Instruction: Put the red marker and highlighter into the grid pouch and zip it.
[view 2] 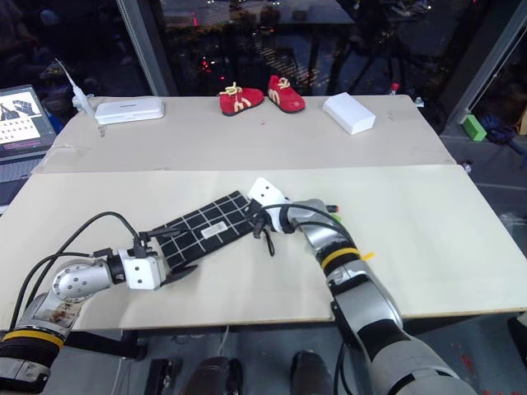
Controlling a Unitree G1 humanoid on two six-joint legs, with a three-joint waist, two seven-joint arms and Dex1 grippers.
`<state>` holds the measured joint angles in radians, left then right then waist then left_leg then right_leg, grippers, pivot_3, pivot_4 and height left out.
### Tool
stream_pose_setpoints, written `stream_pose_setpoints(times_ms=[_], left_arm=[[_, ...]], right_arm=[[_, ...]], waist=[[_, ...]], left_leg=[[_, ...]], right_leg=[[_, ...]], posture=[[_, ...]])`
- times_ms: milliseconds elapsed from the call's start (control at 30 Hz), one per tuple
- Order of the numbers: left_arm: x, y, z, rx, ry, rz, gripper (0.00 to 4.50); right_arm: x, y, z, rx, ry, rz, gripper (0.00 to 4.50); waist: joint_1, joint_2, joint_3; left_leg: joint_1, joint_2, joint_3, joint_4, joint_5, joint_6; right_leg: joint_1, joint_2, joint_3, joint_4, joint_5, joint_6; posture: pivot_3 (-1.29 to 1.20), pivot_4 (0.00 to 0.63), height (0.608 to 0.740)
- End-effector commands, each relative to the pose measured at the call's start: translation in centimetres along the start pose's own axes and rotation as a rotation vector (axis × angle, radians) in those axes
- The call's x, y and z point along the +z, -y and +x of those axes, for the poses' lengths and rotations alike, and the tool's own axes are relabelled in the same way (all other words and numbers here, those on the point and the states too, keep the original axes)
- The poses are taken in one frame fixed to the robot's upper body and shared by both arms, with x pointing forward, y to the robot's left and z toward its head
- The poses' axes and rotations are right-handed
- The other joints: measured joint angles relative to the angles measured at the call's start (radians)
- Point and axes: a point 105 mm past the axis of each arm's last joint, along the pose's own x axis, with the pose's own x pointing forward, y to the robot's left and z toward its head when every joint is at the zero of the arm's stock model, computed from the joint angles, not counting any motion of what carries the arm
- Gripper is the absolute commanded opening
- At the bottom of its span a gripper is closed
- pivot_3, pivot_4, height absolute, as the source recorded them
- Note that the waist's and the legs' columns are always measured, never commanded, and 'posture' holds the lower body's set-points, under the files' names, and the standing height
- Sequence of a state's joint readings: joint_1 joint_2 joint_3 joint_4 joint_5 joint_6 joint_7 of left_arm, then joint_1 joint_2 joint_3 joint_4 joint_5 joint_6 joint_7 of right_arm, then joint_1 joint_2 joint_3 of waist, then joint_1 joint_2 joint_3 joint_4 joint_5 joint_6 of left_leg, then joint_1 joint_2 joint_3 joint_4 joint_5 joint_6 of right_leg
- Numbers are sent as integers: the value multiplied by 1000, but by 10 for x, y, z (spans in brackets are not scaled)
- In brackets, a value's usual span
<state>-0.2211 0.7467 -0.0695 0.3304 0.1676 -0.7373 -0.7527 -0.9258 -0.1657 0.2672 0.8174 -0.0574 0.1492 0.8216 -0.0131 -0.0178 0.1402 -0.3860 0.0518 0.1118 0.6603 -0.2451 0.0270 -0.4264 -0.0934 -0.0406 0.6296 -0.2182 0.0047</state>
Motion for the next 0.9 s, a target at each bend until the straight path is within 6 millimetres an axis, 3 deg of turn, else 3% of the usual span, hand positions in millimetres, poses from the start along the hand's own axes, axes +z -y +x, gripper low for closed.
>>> stream_pose_setpoints(times_ms=[33, 400, 600, 733, 833, 900], left_arm=[[-2, 0, 4, -14, 8, -38, 3994], [-1, -1, 2, -59, 59, -142, 121], [1, -9, 4, -26, 75, -180, 52], [2, -10, 5, -15, 67, -201, 0], [5, -13, 5, 36, 66, -257, 0], [6, -17, 4, 72, 66, -293, 0]], right_arm=[[1, 10, -6, -35, 0, 8, 0], [-2, 15, -13, -55, 0, 24, 0], [0, 14, -15, -44, 20, 36, 0], [10, 12, -21, -2, 67, 105, 1019], [51, 18, -45, 63, 225, 237, 2122], [68, 20, -60, 92, 281, 287, 2719]], waist=[[-1, 0, 0], [-5, 0, 0], [-5, 0, 0], [-4, 0, 0], [-5, 0, 0], [-5, 0, 0]], left_leg=[[0, 0, 0, 0, 0, 0], [-3, 0, 0, 0, 0, 0], [-4, 0, 0, 0, 0, 0], [-4, 0, 0, 0, 0, 0], [-5, 0, -1, 0, 0, 0], [-7, 0, -1, 0, 0, 0]], right_leg=[[0, 0, 0, 0, 0, 0], [-3, 1, 0, -1, 0, 0], [-3, 1, 0, -1, 0, 0], [-3, 1, 0, -2, 0, 0], [-4, 1, 0, -1, 0, 0], [-7, 1, 0, -1, 0, 0]], posture=[[0, 150, 740], [0, 150, 740], [0, 150, 740], [0, 150, 740], [0, 150, 740], [0, 150, 740]])
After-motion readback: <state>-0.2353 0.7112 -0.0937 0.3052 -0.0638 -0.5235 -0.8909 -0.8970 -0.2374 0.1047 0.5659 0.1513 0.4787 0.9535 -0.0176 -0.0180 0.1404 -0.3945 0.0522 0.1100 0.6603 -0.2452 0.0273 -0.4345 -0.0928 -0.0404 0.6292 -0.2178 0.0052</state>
